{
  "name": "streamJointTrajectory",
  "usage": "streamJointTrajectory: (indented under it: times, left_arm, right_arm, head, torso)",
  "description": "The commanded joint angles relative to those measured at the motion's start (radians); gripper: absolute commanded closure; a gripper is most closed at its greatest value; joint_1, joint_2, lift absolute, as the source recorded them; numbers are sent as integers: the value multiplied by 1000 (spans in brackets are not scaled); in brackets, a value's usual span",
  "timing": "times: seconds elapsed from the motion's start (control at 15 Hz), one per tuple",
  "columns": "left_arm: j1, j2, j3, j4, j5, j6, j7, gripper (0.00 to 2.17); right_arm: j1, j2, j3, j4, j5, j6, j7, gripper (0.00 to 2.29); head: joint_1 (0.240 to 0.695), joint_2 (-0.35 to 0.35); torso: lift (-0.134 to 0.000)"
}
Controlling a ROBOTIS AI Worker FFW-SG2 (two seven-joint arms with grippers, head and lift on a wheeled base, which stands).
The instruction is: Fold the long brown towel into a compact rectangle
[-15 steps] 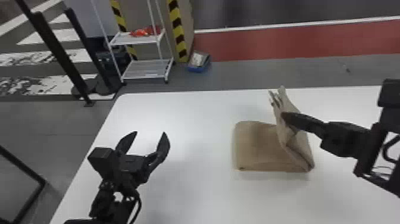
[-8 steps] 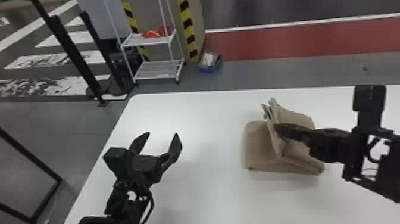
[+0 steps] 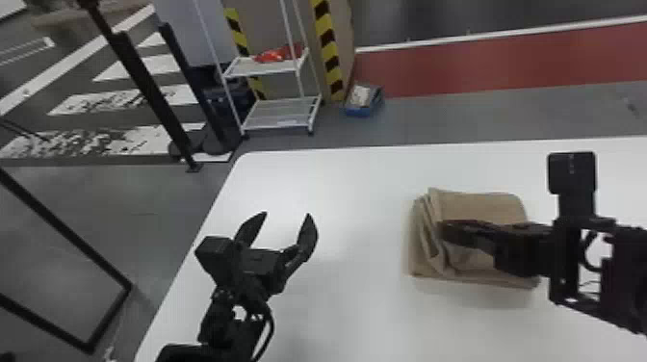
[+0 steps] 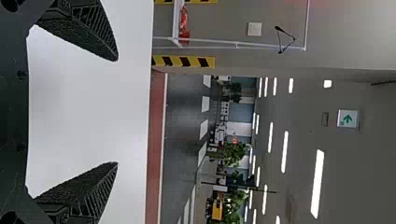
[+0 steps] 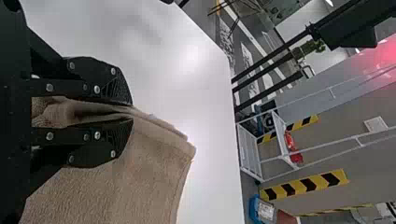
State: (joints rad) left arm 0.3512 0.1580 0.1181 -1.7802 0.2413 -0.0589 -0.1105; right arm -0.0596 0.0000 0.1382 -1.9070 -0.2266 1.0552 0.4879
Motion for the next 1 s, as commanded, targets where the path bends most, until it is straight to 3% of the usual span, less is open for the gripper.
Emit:
streamJointTrajectory:
  times: [0.0, 0.2, 0.27, 0.4, 0.47, 0.67, 0.93]
  left_arm:
    - [0, 0, 0, 2, 3, -3, 0, 83]
    - [0, 0, 0, 4, 3, -3, 0, 83]
    - [0, 0, -2, 5, 3, -6, 0, 83]
    - [0, 0, -5, 4, 3, -6, -2, 83]
    - [0, 0, -5, 4, 3, -6, -2, 83]
    - [3, 0, -3, 4, 3, -12, -2, 83]
    - [5, 0, 0, 5, 4, -12, 0, 83]
  right_arm:
    - [6, 1, -12, 13, -31, -13, 9, -2]
    - [-3, 1, -55, 26, -54, -74, -15, 181]
    - [-19, 1, -60, 52, -54, -93, -26, 464]
    - [-72, 1, -35, 132, -13, -145, -48, 1565]
    - [-101, 1, -11, 177, 7, -160, -38, 1787]
    - [-180, 1, 84, 284, 89, -139, -32, 2024]
    - [-223, 1, 156, 345, 130, -83, -26, 2020]
  head:
    - [695, 330]
    - [695, 333]
    - [695, 327]
    - [695, 301]
    - [695, 292]
    - [695, 300]
    - [695, 323]
  torso:
    - [-125]
    - [-125]
    - [-125]
    - [-125]
    - [-125]
    - [-125]
    - [-125]
